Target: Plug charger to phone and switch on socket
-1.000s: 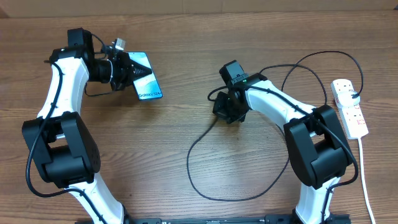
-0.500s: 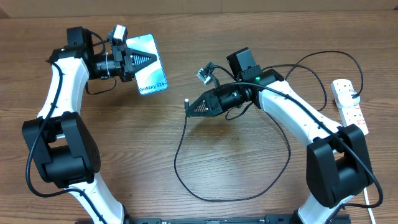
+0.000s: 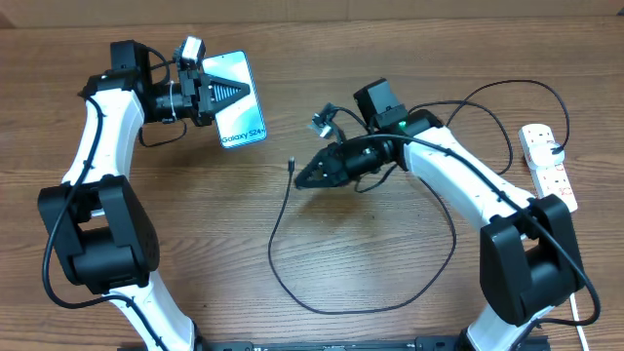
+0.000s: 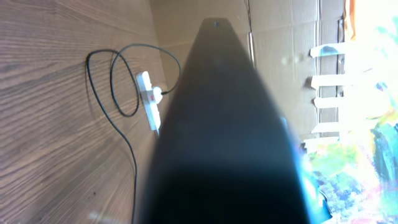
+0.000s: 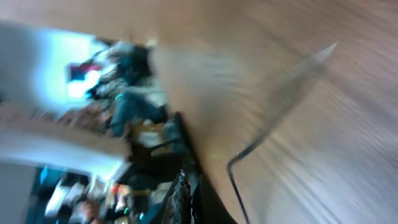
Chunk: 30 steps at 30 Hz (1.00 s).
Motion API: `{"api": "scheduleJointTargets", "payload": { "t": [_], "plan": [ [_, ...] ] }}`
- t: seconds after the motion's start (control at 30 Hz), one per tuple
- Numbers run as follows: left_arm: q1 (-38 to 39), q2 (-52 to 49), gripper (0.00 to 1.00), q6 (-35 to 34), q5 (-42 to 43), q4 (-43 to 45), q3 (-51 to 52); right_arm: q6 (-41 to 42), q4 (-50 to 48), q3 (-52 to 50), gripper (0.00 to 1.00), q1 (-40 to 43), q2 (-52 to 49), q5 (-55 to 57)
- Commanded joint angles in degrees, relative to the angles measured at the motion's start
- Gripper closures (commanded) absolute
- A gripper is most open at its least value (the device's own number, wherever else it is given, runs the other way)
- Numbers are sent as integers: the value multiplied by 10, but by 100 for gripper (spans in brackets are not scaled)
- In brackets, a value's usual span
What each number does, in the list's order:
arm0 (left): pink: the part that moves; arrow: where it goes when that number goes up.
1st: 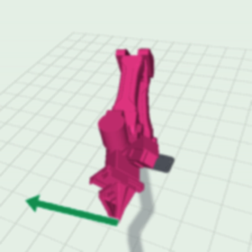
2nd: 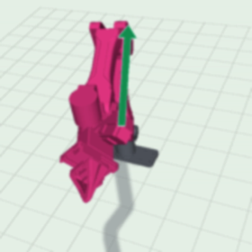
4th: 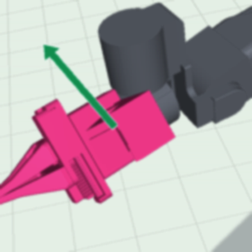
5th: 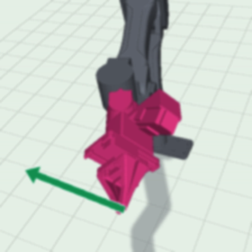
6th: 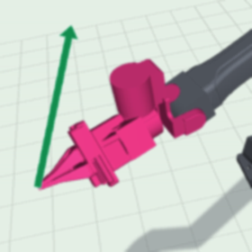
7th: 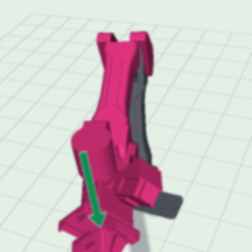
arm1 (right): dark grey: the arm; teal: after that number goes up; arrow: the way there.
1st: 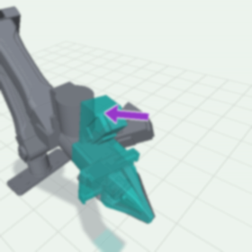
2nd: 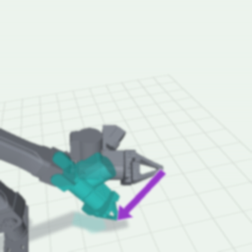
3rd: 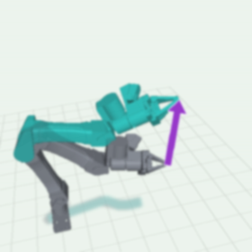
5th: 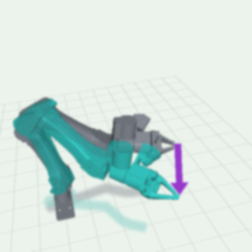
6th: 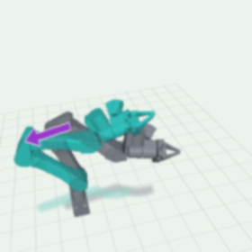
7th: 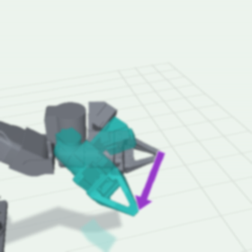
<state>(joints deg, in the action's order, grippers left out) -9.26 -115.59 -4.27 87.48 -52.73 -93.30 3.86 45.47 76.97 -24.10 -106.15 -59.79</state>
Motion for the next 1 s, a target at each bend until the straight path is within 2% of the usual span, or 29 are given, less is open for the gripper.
{"api": "scheduleJointTargets", "payload": {
  "t": [0.0, 0.07, 0.17, 0.2, 0.3, 0.37, 0.47, 0.63, 0.77, 0.97],
  "plan": [
    [-14, 26, 96, 8, 30, 0, -6, 9, 32, 3, 96, 30, 5, 133],
    [-18, 26, 96, 9, 28, 1, -6, 23, 58, 3, 96, 41, 5, 207],
    [-20, 26, 96, 9, 19, 1, -6, 114, 87, 3, 96, 47, 5, 351],
    [-20, 26, 96, 9, 16, 1, -6, 142, 89, 3, 90, 47, 5, 378],
    [-21, 26, 96, -10, -24, 3, -6, 197, 78, 3, 42, 30, 5, 392],
    [-23, 26, 96, -39, -63, 3, -6, 219, 63, 3, 28, 11, 5, 403],
    [-29, 26, 96, -63, -98, 3, -6, 264, 38, 3, 28, -28, 4, 455],
    [-58, 26, 96, -82, -116, 3, -6, 317, 19, 16, 35, -85, -7, 515],
    [-85, 26, 96, -81, -117, -15, -6, 336, 48, 59, 42, -106, -33, 540],
    [-97, 26, 96, -71, -152, -45, -6, 339, 62, 136, 45, -130, -104, 568]
  ]
}}
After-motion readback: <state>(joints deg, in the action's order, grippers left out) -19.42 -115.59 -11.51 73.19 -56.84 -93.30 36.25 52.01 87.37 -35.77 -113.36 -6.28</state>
